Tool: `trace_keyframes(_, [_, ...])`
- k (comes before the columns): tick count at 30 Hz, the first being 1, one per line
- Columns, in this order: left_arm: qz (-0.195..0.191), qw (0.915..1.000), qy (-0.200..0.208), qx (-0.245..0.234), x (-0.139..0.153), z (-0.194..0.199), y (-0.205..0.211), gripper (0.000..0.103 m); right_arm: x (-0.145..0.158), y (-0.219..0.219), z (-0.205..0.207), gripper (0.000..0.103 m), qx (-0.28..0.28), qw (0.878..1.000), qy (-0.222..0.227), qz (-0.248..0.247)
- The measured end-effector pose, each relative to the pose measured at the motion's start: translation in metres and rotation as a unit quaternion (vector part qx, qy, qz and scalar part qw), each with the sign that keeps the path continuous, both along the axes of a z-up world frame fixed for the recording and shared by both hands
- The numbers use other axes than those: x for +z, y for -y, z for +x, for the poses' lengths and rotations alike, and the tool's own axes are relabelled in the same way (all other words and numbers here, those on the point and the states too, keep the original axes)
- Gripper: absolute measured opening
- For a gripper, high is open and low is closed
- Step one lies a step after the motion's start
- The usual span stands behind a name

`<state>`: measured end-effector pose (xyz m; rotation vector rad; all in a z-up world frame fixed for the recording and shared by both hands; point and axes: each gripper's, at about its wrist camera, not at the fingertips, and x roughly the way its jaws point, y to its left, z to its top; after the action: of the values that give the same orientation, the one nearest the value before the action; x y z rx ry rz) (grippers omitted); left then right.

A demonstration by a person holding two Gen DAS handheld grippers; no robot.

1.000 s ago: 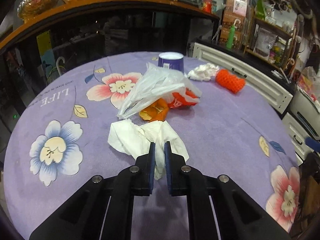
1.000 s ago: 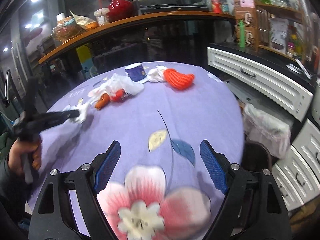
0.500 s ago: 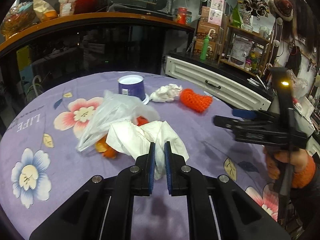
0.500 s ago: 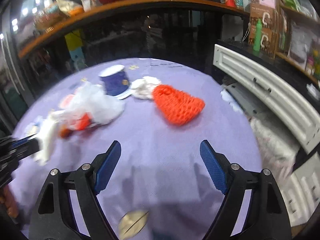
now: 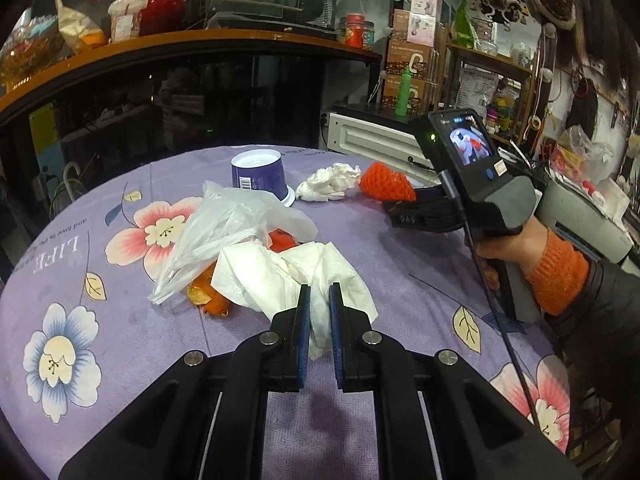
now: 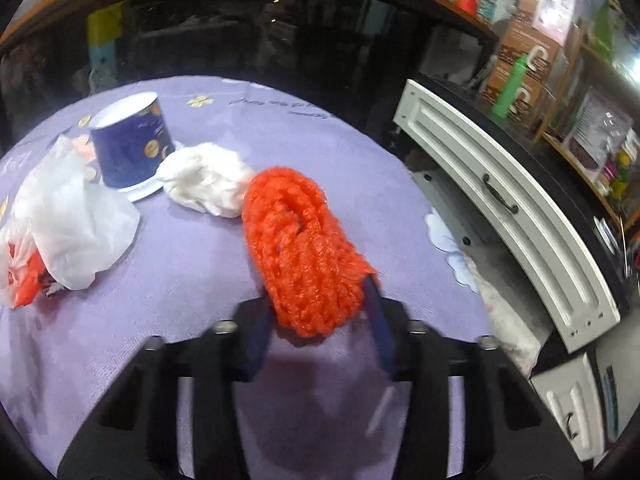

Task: Collect trash
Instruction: 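Grasp the white tissue with the left gripper while the right grasps the orange mesh sleeve, then carry the tissue and orange mesh sleeve over the bin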

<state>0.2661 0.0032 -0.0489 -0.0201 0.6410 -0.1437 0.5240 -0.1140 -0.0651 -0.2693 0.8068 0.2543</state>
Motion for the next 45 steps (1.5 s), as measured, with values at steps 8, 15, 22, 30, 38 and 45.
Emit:
trace_keyframes(8, [-0.003, 0.9999, -0.011, -0.005, -0.008, 0.004, 0.002, 0.010, 0.028, 0.038, -0.046, 0.022, -0.008, 0.996, -0.003, 0.092])
trace_keyframes(15, [-0.012, 0.9995, -0.029, -0.009, -0.018, 0.007, 0.004, 0.010, 0.045, 0.077, -0.128, 0.022, -0.015, 0.987, 0.011, 0.159])
trace_keyframes(22, [0.018, 0.9995, -0.012, -0.022, -0.008, -0.013, 0.024, 0.010, 0.043, 0.123, -0.201, 0.022, -0.036, 0.982, 0.024, 0.185])
trace_keyframes(30, [0.008, 0.9991, -0.006, -0.041, 0.003, -0.047, 0.050, 0.010, 0.031, 0.161, -0.250, 0.022, -0.082, 0.975, 0.023, 0.204])
trace_keyframes(38, [-0.003, 0.9983, 0.003, -0.057, 0.009, -0.067, 0.076, 0.010, 0.026, 0.183, -0.284, 0.022, -0.107, 0.973, 0.041, 0.202])
trace_keyframes(45, [-0.014, 0.9960, 0.006, -0.088, 0.011, -0.079, 0.106, 0.010, 0.018, 0.197, -0.307, 0.023, -0.126, 0.968, 0.047, 0.210])
